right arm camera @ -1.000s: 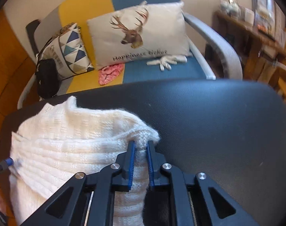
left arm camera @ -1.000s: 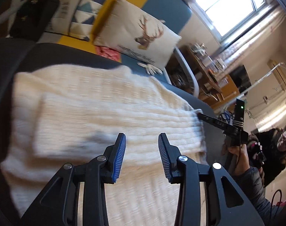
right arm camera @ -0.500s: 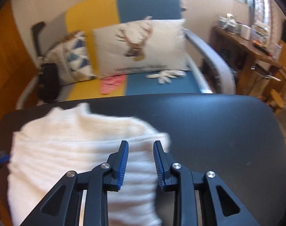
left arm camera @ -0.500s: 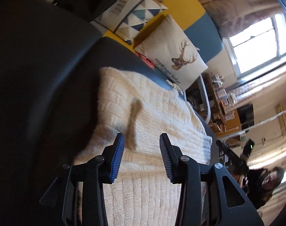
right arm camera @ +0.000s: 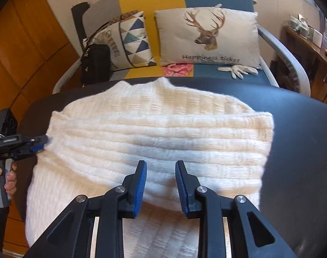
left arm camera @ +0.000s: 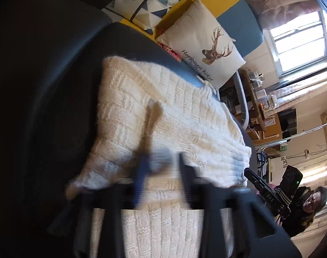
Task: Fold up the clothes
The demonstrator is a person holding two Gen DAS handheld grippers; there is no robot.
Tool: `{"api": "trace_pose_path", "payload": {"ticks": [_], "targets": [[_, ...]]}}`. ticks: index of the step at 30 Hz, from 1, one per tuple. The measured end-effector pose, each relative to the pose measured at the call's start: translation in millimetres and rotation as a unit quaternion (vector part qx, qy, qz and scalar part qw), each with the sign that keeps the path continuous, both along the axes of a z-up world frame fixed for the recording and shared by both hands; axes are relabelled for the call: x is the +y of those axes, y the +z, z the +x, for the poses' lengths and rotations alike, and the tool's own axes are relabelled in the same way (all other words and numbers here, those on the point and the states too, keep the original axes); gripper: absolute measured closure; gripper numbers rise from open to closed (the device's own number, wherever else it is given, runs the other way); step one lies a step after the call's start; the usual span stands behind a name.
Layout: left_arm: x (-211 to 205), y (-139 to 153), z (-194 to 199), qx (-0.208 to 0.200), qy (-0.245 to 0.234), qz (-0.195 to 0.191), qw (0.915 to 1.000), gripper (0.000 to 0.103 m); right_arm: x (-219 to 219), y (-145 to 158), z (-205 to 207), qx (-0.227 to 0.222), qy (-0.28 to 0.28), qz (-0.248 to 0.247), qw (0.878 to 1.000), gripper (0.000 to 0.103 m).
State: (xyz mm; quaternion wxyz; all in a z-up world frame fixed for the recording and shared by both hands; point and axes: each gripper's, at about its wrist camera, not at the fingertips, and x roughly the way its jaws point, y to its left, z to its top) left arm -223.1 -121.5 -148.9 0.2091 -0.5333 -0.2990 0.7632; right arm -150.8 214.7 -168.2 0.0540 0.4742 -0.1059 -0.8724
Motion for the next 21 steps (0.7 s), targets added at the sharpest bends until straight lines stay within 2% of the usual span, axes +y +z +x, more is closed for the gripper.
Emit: {"api": "trace_pose_path", "payload": {"ticks": [2, 4, 5, 7, 9, 11, 13, 15, 16, 18, 19, 20, 21], "targets": [[-5.6, 6.3, 3.9, -0.004, 0.023, 0.037, 0.9991, 0.095, -11.5, -0.8, -1.7, 0.010, 0.016, 0.021, 1.000, 0.076], [-13.6, 1.0, 5.8, -0.041, 0.043, 0.080, 0.9950, 0.095, -14.8, -9.6, -9.8, 0.004, 0.016, 0.038, 0.999, 0.076], [-18.7, -1.7, 7.7, -0.054, 0.058, 0.085, 0.9932, 0.094, -16.0, -13.4, -14.6, -0.005, 0.015, 0.038, 0.999, 0.076], [-26.4, 1.4, 8.5, -0.046, 0.067, 0.073, 0.9941, 0.089, -19.7, -11.4, -17.7, -0.002, 0.017, 0.022, 1.000, 0.076], [-30.5, -3.3, 6.3, -0.059, 0.063, 0.058, 0.9946, 0.073, -27.6, -5.9, -17.7, 0.007, 0.034, -0.003, 0.999, 0.076], [-31.8, -8.3, 5.2, -0.064, 0.056, 0.051, 0.9950, 0.071, -46.1, -0.1, -17.3, 0.016, 0.069, -0.020, 0.997, 0.076], [-29.8, -6.9, 7.3, -0.051, 0.050, 0.040, 0.9967, 0.071, -68.1, 1.8, -22.5, 0.018, 0.104, -0.019, 0.994, 0.076], [-24.5, -5.7, 5.4, -0.043, 0.042, 0.029, 0.9978, 0.059, -87.7, -2.3, -29.6, 0.012, 0.121, -0.007, 0.993, 0.076], [-21.4, -6.7, 3.6, -0.042, 0.040, 0.024, 0.9980, 0.058, -97.4, -4.4, -33.1, 0.010, 0.129, -0.001, 0.992, 0.076], [-14.9, -8.2, -1.0, -0.036, 0.034, 0.009, 0.9987, 0.060, -111.2, -11.9, -43.0, 0.000, 0.128, 0.021, 0.992, 0.076], [-10.5, -5.9, -1.5, -0.028, 0.029, -0.005, 0.9992, 0.068, -115.1, -17.4, -49.3, -0.008, 0.119, 0.036, 0.992, 0.076], [-6.0, -3.6, -2.1, -0.019, 0.024, -0.020, 0.9993, 0.093, -115.4, -23.9, -55.8, -0.018, 0.103, 0.058, 0.993, 0.076], [-4.4, -0.8, -2.1, -0.012, 0.020, -0.030, 0.9993, 0.094, -109.9, -22.5, -57.1, -0.019, 0.096, 0.047, 0.994, 0.077]]}}
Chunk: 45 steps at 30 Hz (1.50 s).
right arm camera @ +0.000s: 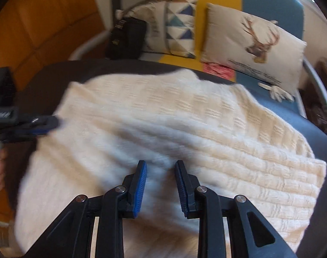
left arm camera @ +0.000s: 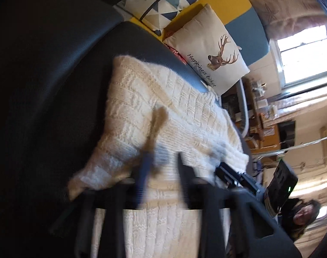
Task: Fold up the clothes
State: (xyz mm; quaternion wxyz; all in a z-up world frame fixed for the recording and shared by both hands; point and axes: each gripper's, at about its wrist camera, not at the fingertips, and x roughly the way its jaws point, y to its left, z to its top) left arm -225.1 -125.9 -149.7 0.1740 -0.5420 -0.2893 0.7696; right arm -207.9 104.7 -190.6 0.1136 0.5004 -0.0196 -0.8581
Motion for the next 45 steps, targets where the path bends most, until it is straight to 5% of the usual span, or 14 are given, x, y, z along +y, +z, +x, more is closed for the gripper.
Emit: {"api": "trace_pose_path", "payload": {"ticks": [4, 6, 14, 17, 19, 20, 26, 30, 32, 34, 36, 38, 41, 45], "targets": [[-9.0, 8.1, -3.5, 0.010, -0.007, 0.004, 0.9999, 0.089, 24.0, 11.8, -1.0, 0.000, -0.012, -0.041, 0.999, 0.076], [-13.8, 7.7, -11.5, 0.002, 0.002, 0.017, 0.9999, 0.067, 37.5, 19.3, 0.7, -0.001, -0.005, -0.067, 0.998, 0.076], [4.4, 1.7, -41.5, -0.014, -0.015, -0.012, 0.9997, 0.062, 68.3, 9.0, -3.9, -0.020, -0.041, -0.055, 0.997, 0.076], [11.4, -2.8, -46.2, -0.016, -0.015, -0.014, 0.9997, 0.062, 79.4, 2.0, -7.4, -0.022, -0.061, -0.065, 0.996, 0.078], [15.7, 1.7, -45.5, 0.007, -0.009, -0.027, 0.9996, 0.093, 82.9, 1.9, -10.5, -0.010, -0.082, -0.042, 0.996, 0.084], [18.0, 5.0, -44.6, 0.021, -0.006, -0.036, 0.9991, 0.096, 84.8, 2.8, -12.2, 0.000, -0.095, -0.026, 0.995, 0.088], [20.9, 26.1, -28.5, 0.092, 0.009, -0.064, 0.9937, 0.096, 125.0, 16.1, -16.4, 0.005, -0.127, -0.050, 0.991, 0.089], [21.7, 23.3, -31.5, 0.086, 0.007, -0.077, 0.9933, 0.096, 134.7, 23.0, -7.4, -0.001, -0.082, -0.062, 0.995, 0.086], [22.7, 12.9, -37.4, 0.059, 0.007, -0.086, 0.9945, 0.096, 127.3, 16.3, -11.2, -0.014, -0.065, -0.032, 0.997, 0.087], [23.0, 1.2, -42.7, 0.024, 0.004, -0.088, 0.9958, 0.094, 132.2, -0.4, -20.3, -0.015, -0.090, 0.064, 0.994, 0.089], [15.8, -6.3, -40.1, 0.005, 0.016, -0.083, 0.9964, 0.092, 139.6, -5.9, -23.7, -0.009, -0.113, 0.079, 0.990, 0.089], [6.3, -4.1, -31.7, 0.012, 0.023, -0.077, 0.9967, 0.091, 147.4, 1.6, -17.5, -0.006, -0.127, 0.057, 0.990, 0.089], [-5.4, 3.6, -15.1, 0.027, 0.028, -0.078, 0.9961, 0.091, 160.0, 13.5, 23.8, 0.000, -0.133, -0.063, 0.989, 0.079], [-15.7, 10.6, 9.8, 0.038, 0.034, -0.068, 0.9964, 0.087, 186.1, 3.9, 86.5, -0.021, -0.148, -0.240, 0.959, 0.076]]}}
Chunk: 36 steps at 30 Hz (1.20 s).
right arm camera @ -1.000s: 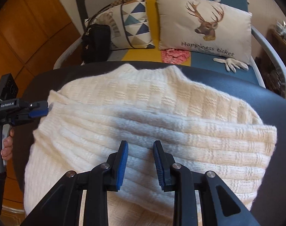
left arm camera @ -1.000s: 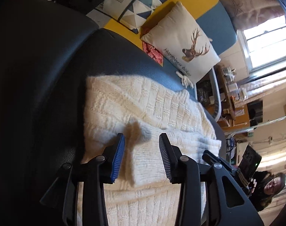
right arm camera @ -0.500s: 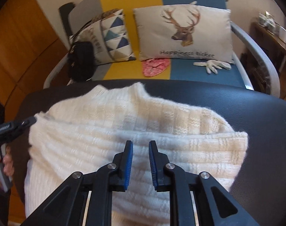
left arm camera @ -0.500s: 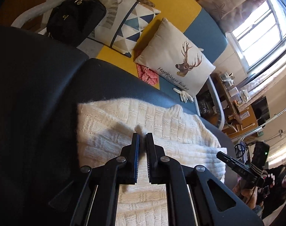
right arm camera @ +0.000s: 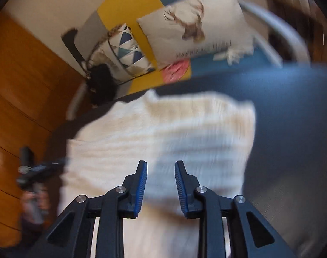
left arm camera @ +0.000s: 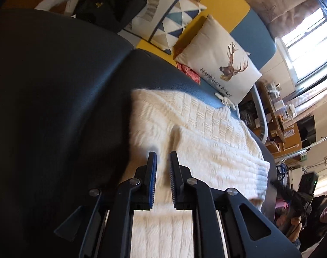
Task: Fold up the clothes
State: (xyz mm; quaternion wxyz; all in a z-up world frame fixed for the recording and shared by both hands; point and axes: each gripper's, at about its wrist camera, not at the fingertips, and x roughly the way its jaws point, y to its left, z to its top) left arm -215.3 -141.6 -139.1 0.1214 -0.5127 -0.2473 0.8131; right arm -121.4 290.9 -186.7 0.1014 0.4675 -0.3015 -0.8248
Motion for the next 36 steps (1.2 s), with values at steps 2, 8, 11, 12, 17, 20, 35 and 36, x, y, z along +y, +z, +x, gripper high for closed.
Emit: {"api": "trace_pose_path", "payload": {"ticks": [2, 8, 11, 12, 17, 20, 35, 36], "targets": [[-1.7, 0.4, 12.0, -0.001, 0.002, 0.011, 0.9999, 0.086, 8.9, -15.7, 23.6, -0.008, -0.017, -0.084, 0.996, 0.076], [14.1, -1.0, 38.8, -0.012, -0.016, 0.026, 0.9995, 0.085, 11.7, -71.2, 58.4, -0.034, -0.122, -0.202, 0.971, 0.074], [27.7, 1.0, 44.3, -0.013, -0.032, 0.023, 0.9991, 0.085, 17.9, -76.3, 60.8, -0.007, -0.189, -0.213, 0.959, 0.074], [31.6, 1.5, 45.4, -0.014, -0.037, 0.025, 0.9989, 0.085, 19.5, -75.5, 59.2, 0.001, -0.197, -0.207, 0.958, 0.076], [47.9, 9.8, 48.8, -0.005, -0.064, 0.020, 0.9978, 0.085, 12.5, -48.6, 50.4, 0.022, -0.178, -0.105, 0.978, 0.096], [52.1, 15.2, 50.1, 0.010, -0.070, 0.014, 0.9974, 0.085, -1.4, -34.6, 49.5, 0.005, -0.138, 0.031, 0.990, 0.096], [76.7, 18.3, 19.6, 0.030, -0.089, 0.002, 0.9956, 0.080, 4.7, -4.2, 70.6, 0.020, -0.120, 0.081, 0.989, 0.079], [78.0, 17.2, 18.2, 0.029, -0.089, 0.002, 0.9956, 0.080, 1.9, -3.6, 61.6, 0.018, -0.115, 0.089, 0.989, 0.079]]}}
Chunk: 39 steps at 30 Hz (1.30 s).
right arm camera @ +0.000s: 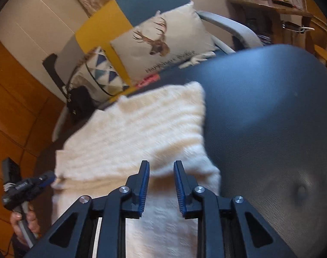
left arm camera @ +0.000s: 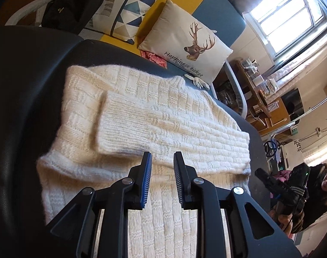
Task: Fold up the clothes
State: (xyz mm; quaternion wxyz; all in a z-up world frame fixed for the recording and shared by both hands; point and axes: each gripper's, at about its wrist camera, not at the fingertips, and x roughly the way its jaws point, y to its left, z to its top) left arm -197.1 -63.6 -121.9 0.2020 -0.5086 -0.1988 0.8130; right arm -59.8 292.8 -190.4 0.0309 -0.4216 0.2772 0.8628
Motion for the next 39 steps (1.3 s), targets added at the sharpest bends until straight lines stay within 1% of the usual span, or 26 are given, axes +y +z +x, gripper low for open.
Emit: {"api": "trace_pose_path", "payload": {"ticks": [3, 4, 6, 7, 9, 10, 13, 14, 16, 19, 21, 22, 23, 24, 26, 28, 29, 30, 31, 32, 33, 34, 35, 37, 38, 39], "targets": [[2.8, -4.1, -4.2, -0.005, -0.001, -0.002, 1.0000, 0.080, -7.8, -6.7, -29.7, -0.019, 0.007, 0.025, 0.999, 0.080], [2.7, -6.5, -5.4, -0.008, 0.001, -0.004, 1.0000, 0.080, -6.0, -14.2, -35.1, -0.053, -0.002, 0.048, 0.997, 0.084], [0.0, -10.2, -6.3, -0.014, 0.003, -0.006, 0.9999, 0.080, 0.2, -27.1, -38.8, -0.103, -0.029, 0.102, 0.989, 0.093], [-2.0, -11.2, -6.4, -0.015, 0.003, -0.006, 0.9999, 0.080, 5.9, -26.4, -37.0, -0.093, -0.034, 0.084, 0.991, 0.093], [-7.0, -10.1, -6.7, -0.013, 0.008, -0.007, 0.9999, 0.080, 8.4, -15.9, -33.4, -0.079, -0.036, 0.088, 0.992, 0.092], [-9.0, -7.7, -6.8, -0.007, 0.009, -0.006, 0.9999, 0.080, 9.5, -10.6, -31.7, -0.072, -0.037, 0.090, 0.993, 0.089], [-9.9, 2.6, -12.3, 0.018, 0.010, -0.007, 0.9998, 0.080, 1.7, 10.4, -48.8, -0.031, -0.004, 0.075, 0.997, 0.088], [-8.7, 3.9, -16.7, 0.018, 0.010, -0.008, 0.9997, 0.080, -2.7, 16.1, -60.6, -0.027, 0.003, 0.088, 0.996, 0.088], [-4.4, -0.5, -27.3, 0.009, 0.005, -0.017, 0.9998, 0.080, -12.4, 17.8, -87.8, -0.038, 0.013, 0.110, 0.993, 0.088], [-1.0, -20.0, -40.0, -0.022, 0.007, -0.048, 0.9986, 0.080, 1.1, -0.9, -111.8, -0.090, -0.012, 0.162, 0.983, 0.088], [-2.9, -28.7, -41.3, -0.031, 0.008, -0.043, 0.9986, 0.080, 12.0, -5.9, -116.8, -0.099, -0.016, 0.149, 0.984, 0.088], [-4.9, -25.3, -40.0, -0.022, 0.009, -0.037, 0.9990, 0.080, 17.4, -8.3, -119.2, -0.104, -0.018, 0.143, 0.984, 0.088], [-6.8, -21.9, -38.6, -0.013, 0.009, -0.031, 0.9994, 0.080, 16.6, -3.5, -119.6, -0.099, -0.019, 0.149, 0.984, 0.088], [-8.9, -17.0, -37.3, -0.002, 0.012, -0.021, 0.9997, 0.080, 14.0, 5.5, -118.3, -0.077, -0.014, 0.148, 0.986, 0.085], [-10.1, -4.9, -37.6, 0.021, 0.013, -0.003, 0.9997, 0.080, 3.4, 15.0, -120.8, -0.045, 0.019, 0.124, 0.991, 0.085], [-6.5, 0.1, -44.5, 0.028, 0.011, -0.002, 0.9996, 0.080, -11.5, 12.6, -131.0, -0.045, 0.053, 0.121, 0.990, 0.085], [-3.3, -1.8, -49.4, 0.023, 0.009, -0.014, 0.9996, 0.080, -18.1, 9.5, -136.7, -0.050, 0.067, 0.125, 0.989, 0.085], [1.0, -6.9, -55.2, 0.012, 0.006, -0.038, 0.9992, 0.080, -24.7, 6.3, -142.3, -0.056, 0.081, 0.128, 0.987, 0.085], [3.3, -13.7, -60.5, -0.003, 0.007, -0.058, 0.9983, 0.080, -26.6, -2.8, -147.8, -0.080, 0.086, 0.149, 0.982, 0.085], [1.8, -18.4, -63.0, -0.016, 0.012, -0.061, 0.9980, 0.080, -25.4, -11.3, -151.7, -0.106, 0.079, 0.167, 0.977, 0.085], [-1.7, -19.2, -63.3, -0.019, 0.016, -0.048, 0.9986, 0.080, -21.8, -15.0, -152.5, -0.107, 0.075, 0.159, 0.979, 0.085], [-5.1, -19.9, -63.6, -0.022, 0.021, -0.035, 0.9989, 0.080, -20.3, -10.7, -153.9, -0.098, 0.071, 0.151, 0.981, 0.085], [-6.9, -16.5, -64.4, -0.017, 0.023, -0.024, 0.9993, 0.080, -18.8, -6.4, -155.3, -0.088, 0.068, 0.143, 0.983, 0.085], [-4.7, -1.9, -69.2, 0.007, 0.017, -0.007, 0.9998, 0.080, -19.0, 8.5, -160.0, -0.052, 0.078, 0.123, 0.988, 0.085], [0.4, 4.0, -74.8, 0.012, 0.009, 0.001, 0.9999, 0.080, -21.7, 11.5, -166.7, -0.046, 0.087, 0.126, 0.987, 0.084], [6.1, 8.3, -80.5, 0.016, 0.002, 0.000, 0.9999, 0.080, -24.4, 14.4, -173.3, -0.041, 0.096, 0.128, 0.986, 0.080]]}}
